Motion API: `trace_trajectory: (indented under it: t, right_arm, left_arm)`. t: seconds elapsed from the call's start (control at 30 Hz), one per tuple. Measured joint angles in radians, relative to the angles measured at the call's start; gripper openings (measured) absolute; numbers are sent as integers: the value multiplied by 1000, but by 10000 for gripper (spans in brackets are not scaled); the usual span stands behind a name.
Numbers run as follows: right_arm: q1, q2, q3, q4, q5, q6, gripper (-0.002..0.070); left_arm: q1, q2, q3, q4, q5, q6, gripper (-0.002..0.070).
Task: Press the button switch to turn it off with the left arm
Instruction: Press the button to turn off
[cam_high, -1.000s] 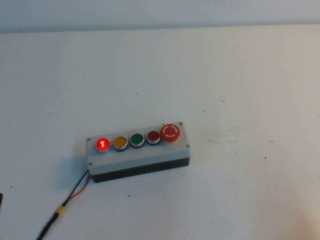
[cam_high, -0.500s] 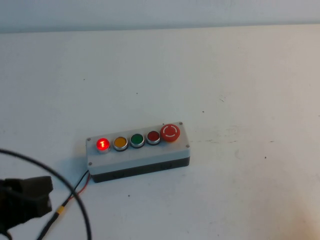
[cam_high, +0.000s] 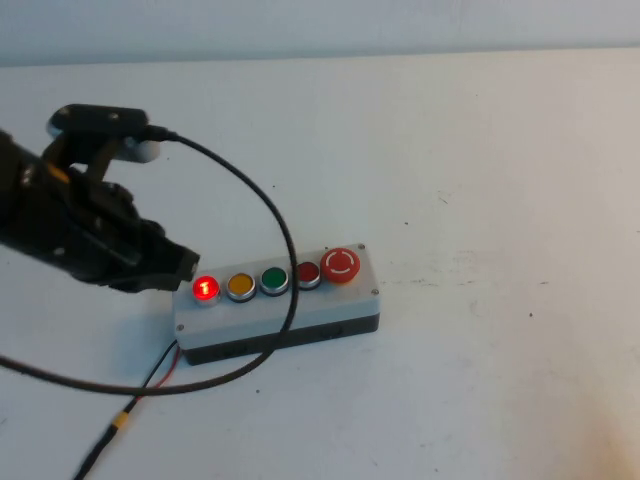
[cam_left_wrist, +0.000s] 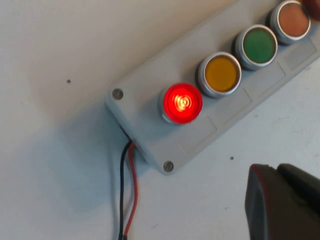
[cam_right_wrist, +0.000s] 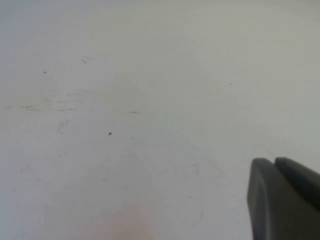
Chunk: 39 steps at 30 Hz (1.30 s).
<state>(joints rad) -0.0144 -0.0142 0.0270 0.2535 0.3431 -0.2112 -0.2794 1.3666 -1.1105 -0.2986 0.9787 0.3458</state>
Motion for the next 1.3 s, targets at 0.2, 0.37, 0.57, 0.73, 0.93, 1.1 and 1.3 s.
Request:
trace_trajectory:
  t: [0.2, 0.37, 0.57, 0.73, 0.93, 1.1, 1.3]
  right_arm:
    - [0, 0, 0, 0, 0, 0, -16]
    - [0, 0, 0, 0, 0, 0, -16]
    - [0, 0, 0, 0, 0, 0, -16]
    - [0, 0, 0, 0, 0, 0, -16]
    - [0, 0, 0, 0, 0, 0, -16]
    - [0, 0, 0, 0, 0, 0, -16]
    - [0, 0, 0, 0, 0, 0, -16]
  left_arm:
    - [-65, 178, -174, 68, 94, -5, -2]
    - [-70, 292, -269, 101, 129, -13, -2]
    - [-70, 363, -292, 160, 146, -36, -2]
    - [-70, 408, -300, 178, 123, -45, -2]
    - [-70, 431, -312, 180, 76, -46, -2]
    - [-70, 436, -313, 176, 77, -46, -2]
    - [-70, 438, -316, 174, 87, -46, -2]
